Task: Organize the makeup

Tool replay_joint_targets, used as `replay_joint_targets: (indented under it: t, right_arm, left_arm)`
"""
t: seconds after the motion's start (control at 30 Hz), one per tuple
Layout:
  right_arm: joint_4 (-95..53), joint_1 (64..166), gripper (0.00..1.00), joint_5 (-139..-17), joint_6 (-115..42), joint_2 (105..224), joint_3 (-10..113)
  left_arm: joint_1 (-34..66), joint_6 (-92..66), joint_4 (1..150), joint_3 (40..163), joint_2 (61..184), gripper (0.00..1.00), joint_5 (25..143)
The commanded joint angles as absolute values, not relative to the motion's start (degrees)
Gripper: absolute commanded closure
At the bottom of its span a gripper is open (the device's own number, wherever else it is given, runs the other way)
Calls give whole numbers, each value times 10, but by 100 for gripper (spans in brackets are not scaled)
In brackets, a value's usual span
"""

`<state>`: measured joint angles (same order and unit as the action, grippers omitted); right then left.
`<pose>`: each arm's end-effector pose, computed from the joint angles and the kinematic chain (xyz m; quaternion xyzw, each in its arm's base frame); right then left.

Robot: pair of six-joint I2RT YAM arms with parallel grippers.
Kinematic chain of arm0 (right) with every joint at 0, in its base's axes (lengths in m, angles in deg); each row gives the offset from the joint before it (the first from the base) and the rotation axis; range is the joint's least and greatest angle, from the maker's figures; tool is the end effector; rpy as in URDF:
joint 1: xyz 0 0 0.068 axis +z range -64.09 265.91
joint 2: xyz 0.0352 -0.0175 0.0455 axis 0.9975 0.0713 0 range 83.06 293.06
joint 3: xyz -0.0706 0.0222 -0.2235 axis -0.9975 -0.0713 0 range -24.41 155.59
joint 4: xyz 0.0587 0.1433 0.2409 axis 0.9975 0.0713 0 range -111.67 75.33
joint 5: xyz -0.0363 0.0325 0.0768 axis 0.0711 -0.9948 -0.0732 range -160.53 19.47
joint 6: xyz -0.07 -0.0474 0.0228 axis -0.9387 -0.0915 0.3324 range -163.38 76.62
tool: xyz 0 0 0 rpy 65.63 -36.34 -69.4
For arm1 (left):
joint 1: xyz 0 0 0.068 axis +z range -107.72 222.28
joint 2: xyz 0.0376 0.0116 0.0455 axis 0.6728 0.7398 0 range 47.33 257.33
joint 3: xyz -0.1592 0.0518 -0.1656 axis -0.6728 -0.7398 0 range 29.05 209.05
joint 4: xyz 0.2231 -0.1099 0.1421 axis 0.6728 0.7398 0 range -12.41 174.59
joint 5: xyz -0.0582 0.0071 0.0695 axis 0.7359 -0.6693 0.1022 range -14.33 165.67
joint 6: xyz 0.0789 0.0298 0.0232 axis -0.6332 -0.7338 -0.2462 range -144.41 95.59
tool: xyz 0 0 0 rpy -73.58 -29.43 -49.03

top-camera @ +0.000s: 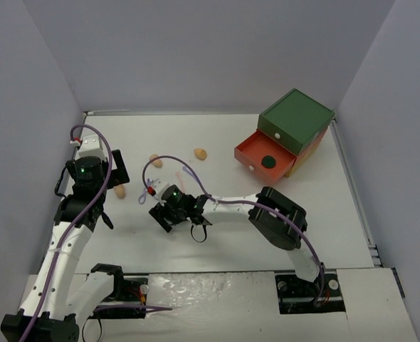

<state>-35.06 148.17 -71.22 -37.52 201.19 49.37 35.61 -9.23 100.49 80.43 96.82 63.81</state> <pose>0.2284 0.4360 0.0873 -0.4138 0.7655 0.2802 0.4053 0.2830 -0.0171 0.2998 -0.1191 0.8132 -0.0232 0.5692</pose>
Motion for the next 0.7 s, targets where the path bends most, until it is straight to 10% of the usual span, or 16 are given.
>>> replay_joint_targets:
  t: [0.0, 0.4, 0.67]
  right_arm:
    - [-383, 1483, 25, -688, -370, 2025, 508]
    - [-364, 1481, 95, -640, -376, 1965, 471]
    - [-307, 1416, 100, -563, -420, 1834, 459]
  left_arm:
    - [360, -93, 972, 827, 968, 3, 635]
    - [362, -93, 973, 827, 971, 3, 638]
    - [362, -92, 977, 830, 984, 3, 642]
